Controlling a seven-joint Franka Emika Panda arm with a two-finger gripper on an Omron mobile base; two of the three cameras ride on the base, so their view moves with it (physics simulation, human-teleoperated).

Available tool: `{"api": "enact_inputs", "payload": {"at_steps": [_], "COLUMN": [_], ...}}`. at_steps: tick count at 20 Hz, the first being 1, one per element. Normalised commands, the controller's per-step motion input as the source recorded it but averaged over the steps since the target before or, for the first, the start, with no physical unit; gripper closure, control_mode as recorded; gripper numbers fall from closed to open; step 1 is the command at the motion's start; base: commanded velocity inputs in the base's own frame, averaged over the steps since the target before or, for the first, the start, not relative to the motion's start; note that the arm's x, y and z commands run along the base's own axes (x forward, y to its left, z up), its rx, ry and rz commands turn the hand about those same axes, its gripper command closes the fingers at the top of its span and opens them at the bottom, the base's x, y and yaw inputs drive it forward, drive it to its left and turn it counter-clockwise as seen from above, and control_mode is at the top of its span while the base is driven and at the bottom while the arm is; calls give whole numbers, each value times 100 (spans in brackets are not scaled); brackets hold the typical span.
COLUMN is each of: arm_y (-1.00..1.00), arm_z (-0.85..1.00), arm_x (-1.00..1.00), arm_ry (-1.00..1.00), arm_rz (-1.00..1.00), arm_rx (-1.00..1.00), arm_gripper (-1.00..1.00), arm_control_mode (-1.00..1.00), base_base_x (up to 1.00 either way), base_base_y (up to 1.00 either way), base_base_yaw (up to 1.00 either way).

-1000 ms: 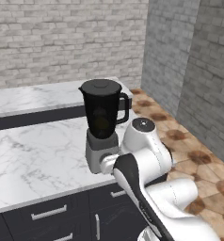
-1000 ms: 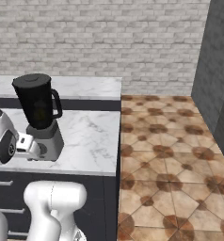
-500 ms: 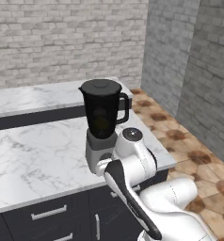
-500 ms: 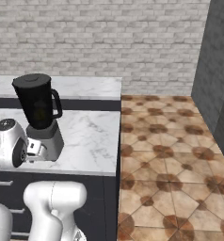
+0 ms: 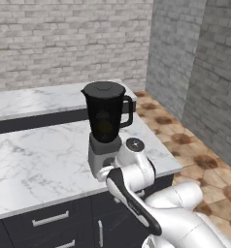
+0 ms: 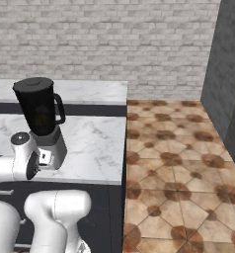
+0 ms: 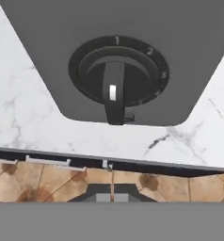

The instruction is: Grab the lemon and garlic from the fridge, place them in the blender, close the lid, and turn on the blender to create a marinade.

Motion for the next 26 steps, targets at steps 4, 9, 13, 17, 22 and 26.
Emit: {"api": "enact_inputs", "payload": {"at_steps": [4,9,13,17,22,26], "arm_y": [-36,-7,0,0,21,1], "arm_z": [-14,-39,-28,-22,-21,-1], "arm_x": [8,0,0,-39,-10,22], "arm_ry": [-6,-8,2,-1,-11,-4], "arm_rz": [33,29,9,-3,-41,-34], "arm_rx": [17,14,1,0,-4,0], "arm_gripper": [100,100,100,100,100,100], "arm_control_mode": [-100,-100,-100,-100,-100,-100], "base_base_x": [0,0,0,0,0,0], "base_base_y": [0,0,0,0,0,0], "base_base_yaw": [0,0,0,0,0,0]}}
